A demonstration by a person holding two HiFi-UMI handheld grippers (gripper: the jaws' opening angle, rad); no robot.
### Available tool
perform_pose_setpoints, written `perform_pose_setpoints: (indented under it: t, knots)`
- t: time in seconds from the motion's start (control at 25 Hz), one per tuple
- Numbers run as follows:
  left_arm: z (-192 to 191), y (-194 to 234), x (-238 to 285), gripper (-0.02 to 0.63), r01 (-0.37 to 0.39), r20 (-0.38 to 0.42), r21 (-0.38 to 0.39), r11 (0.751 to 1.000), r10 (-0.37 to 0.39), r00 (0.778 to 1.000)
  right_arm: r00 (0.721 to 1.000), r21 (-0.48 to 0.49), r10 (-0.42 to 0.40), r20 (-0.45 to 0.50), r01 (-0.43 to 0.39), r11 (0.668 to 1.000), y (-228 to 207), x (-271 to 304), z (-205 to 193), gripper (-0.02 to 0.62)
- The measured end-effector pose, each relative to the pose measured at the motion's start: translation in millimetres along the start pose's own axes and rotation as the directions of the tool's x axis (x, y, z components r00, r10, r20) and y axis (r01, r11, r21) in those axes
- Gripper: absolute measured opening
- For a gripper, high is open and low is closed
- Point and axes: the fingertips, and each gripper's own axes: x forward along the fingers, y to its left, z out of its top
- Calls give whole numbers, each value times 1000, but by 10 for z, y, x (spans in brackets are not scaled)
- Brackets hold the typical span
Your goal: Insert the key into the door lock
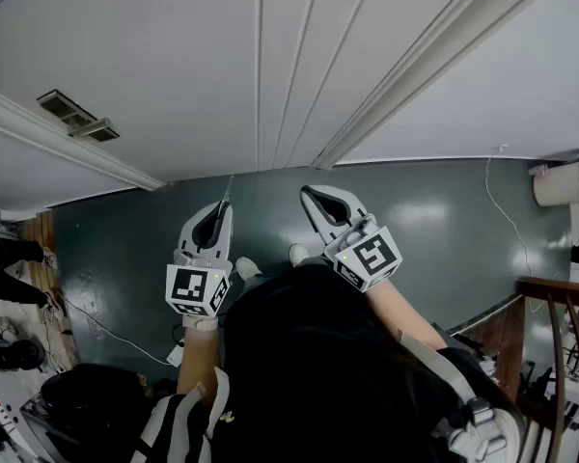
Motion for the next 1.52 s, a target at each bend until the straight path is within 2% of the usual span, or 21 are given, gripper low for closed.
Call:
perform_pose_setpoints:
  t: [0.2,0.48,0.68,0.88,1.04,1.16,1.28,1.52]
  knots:
    - [-28,309,-121,26,22,-6,-13,1000,-22,1000,1000,-3,-1,-10,1,1000,170,296,-3,14]
    - [-212,742,-254,26,39,-58,-26,999,-40,998,1000,54,-28,-7,29,998,326,661,-84,14]
    - [-210,834,-95,26,43,-71,-23,999,-45,996,999,63,-50,-13,51,997,152,762,-96,14]
    - [-126,890,322,26,42,-78,-10,999,-43,996,999,47,-39,-4,39,998,-236,986,-38,14]
    - [-23,967,645,26,28,-91,-1,1000,-28,995,1000,24,9,-5,-9,1000,-501,1226,86,14]
    - [72,1030,853,26,-8,-85,0,1000,8,996,997,-13,82,-5,-82,997,-601,1407,194,14]
    - [127,1090,1017,26,-57,-71,-9,998,56,996,988,-68,154,-12,-155,986,-682,1554,250,14]
    - [104,1270,1172,26,-149,-54,-51,987,146,988,959,-104,282,-22,-282,954,-731,1948,333,14]
